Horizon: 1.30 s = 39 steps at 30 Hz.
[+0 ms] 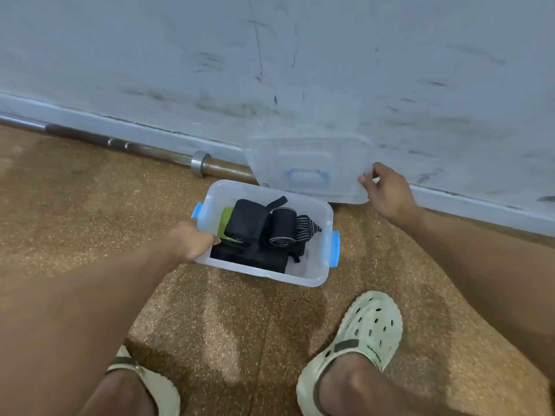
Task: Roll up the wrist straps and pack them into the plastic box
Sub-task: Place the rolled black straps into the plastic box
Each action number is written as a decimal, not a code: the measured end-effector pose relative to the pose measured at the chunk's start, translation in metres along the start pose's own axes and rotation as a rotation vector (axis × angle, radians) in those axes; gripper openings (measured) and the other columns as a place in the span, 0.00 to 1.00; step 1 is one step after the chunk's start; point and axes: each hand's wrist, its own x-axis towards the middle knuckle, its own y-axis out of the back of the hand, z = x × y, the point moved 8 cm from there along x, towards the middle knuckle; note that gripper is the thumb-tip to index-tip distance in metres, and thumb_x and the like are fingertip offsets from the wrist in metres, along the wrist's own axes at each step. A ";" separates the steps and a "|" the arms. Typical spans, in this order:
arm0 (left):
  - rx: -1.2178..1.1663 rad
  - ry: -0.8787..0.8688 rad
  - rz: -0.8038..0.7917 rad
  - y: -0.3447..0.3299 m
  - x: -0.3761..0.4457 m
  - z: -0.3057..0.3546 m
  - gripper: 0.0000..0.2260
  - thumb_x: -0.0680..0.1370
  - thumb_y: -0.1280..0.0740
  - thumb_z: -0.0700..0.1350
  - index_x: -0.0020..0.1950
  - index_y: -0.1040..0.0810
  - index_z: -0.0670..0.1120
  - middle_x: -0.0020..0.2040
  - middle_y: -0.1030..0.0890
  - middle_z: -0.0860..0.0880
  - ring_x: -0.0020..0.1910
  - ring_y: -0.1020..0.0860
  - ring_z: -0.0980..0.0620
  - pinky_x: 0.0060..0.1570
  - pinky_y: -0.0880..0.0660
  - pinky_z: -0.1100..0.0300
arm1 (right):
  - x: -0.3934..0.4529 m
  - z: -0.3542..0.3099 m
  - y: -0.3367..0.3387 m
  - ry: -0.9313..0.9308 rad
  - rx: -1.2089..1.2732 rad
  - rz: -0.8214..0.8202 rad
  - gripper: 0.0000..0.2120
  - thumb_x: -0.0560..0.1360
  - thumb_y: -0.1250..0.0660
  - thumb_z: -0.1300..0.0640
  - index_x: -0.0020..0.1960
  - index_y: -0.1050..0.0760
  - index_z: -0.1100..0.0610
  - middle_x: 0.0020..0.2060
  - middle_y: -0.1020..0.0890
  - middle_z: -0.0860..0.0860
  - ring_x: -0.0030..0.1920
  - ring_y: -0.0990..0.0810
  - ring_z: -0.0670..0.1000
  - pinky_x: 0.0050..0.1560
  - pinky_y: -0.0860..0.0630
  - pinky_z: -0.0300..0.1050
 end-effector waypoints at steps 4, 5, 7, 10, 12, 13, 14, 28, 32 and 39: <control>-0.282 0.057 -0.083 0.016 0.000 -0.016 0.14 0.84 0.38 0.45 0.67 0.24 0.42 0.57 0.18 0.43 0.54 0.19 0.43 0.57 0.19 0.42 | -0.045 -0.066 0.016 0.424 -0.305 -0.176 0.07 0.82 0.40 0.53 0.56 0.28 0.55 0.51 0.23 0.53 0.45 0.21 0.61 0.43 0.28 0.53; -0.300 0.048 -0.087 0.024 -0.001 -0.016 0.11 0.85 0.41 0.45 0.62 0.22 0.42 0.54 0.18 0.45 0.52 0.20 0.45 0.57 0.21 0.43 | -0.061 -0.079 0.015 0.511 -0.372 -0.255 0.12 0.80 0.41 0.51 0.59 0.27 0.55 0.54 0.23 0.53 0.44 0.21 0.62 0.44 0.25 0.55; -0.324 0.021 -0.068 0.042 -0.007 -0.014 0.09 0.86 0.44 0.45 0.57 0.25 0.45 0.51 0.20 0.48 0.52 0.22 0.46 0.56 0.24 0.45 | -0.084 -0.094 0.008 0.609 -0.474 -0.389 0.18 0.78 0.43 0.47 0.63 0.28 0.55 0.58 0.24 0.53 0.45 0.20 0.62 0.45 0.22 0.56; -0.281 -0.049 -0.093 0.054 -0.013 -0.004 0.12 0.86 0.42 0.53 0.58 0.23 0.49 0.56 0.20 0.48 0.55 0.22 0.46 0.47 0.24 0.52 | -0.102 -0.111 -0.001 0.663 -0.523 -0.428 0.14 0.79 0.39 0.53 0.64 0.29 0.54 0.63 0.26 0.53 0.51 0.19 0.61 0.48 0.21 0.56; -0.256 -0.086 -0.134 0.052 -0.015 0.000 0.09 0.83 0.36 0.51 0.58 0.19 0.48 0.54 0.17 0.47 0.53 0.20 0.46 0.53 0.21 0.50 | -0.110 -0.117 -0.008 0.676 -0.535 -0.422 0.14 0.79 0.36 0.60 0.65 0.27 0.55 0.65 0.26 0.53 0.56 0.21 0.59 0.52 0.22 0.53; -0.237 -0.086 -0.146 0.048 -0.013 -0.001 0.10 0.82 0.33 0.49 0.61 0.19 0.47 0.56 0.16 0.46 0.55 0.19 0.44 0.58 0.21 0.47 | -0.113 -0.116 -0.014 0.652 -0.553 -0.433 0.14 0.79 0.36 0.62 0.65 0.27 0.56 0.66 0.27 0.53 0.56 0.23 0.58 0.52 0.24 0.51; -0.181 -0.089 -0.153 0.044 -0.010 -0.002 0.14 0.81 0.31 0.48 0.65 0.21 0.47 0.59 0.17 0.44 0.57 0.18 0.43 0.61 0.22 0.45 | -0.115 -0.112 -0.022 0.610 -0.583 -0.457 0.15 0.79 0.37 0.63 0.65 0.28 0.55 0.67 0.29 0.52 0.56 0.24 0.57 0.51 0.26 0.49; 0.241 -0.194 -0.056 0.010 0.012 0.000 0.43 0.77 0.25 0.44 0.83 0.48 0.54 0.76 0.31 0.41 0.69 0.27 0.40 0.65 0.26 0.50 | -0.085 -0.049 -0.055 -0.026 -0.262 -0.359 0.22 0.77 0.27 0.60 0.68 0.30 0.53 0.70 0.30 0.55 0.57 0.22 0.54 0.54 0.26 0.43; 0.324 -0.203 -0.056 0.013 0.015 0.010 0.39 0.80 0.31 0.38 0.84 0.50 0.50 0.76 0.32 0.41 0.65 0.24 0.38 0.57 0.21 0.49 | -0.077 -0.045 -0.053 -0.102 -0.175 -0.279 0.19 0.76 0.26 0.61 0.65 0.27 0.53 0.65 0.24 0.54 0.60 0.22 0.55 0.57 0.23 0.48; 0.281 -0.221 -0.039 0.018 0.026 0.012 0.38 0.80 0.36 0.36 0.84 0.51 0.56 0.74 0.31 0.40 0.62 0.23 0.38 0.57 0.19 0.47 | -0.067 -0.041 -0.056 -0.260 -0.044 -0.190 0.19 0.76 0.25 0.61 0.63 0.26 0.55 0.56 0.23 0.50 0.53 0.23 0.52 0.53 0.22 0.46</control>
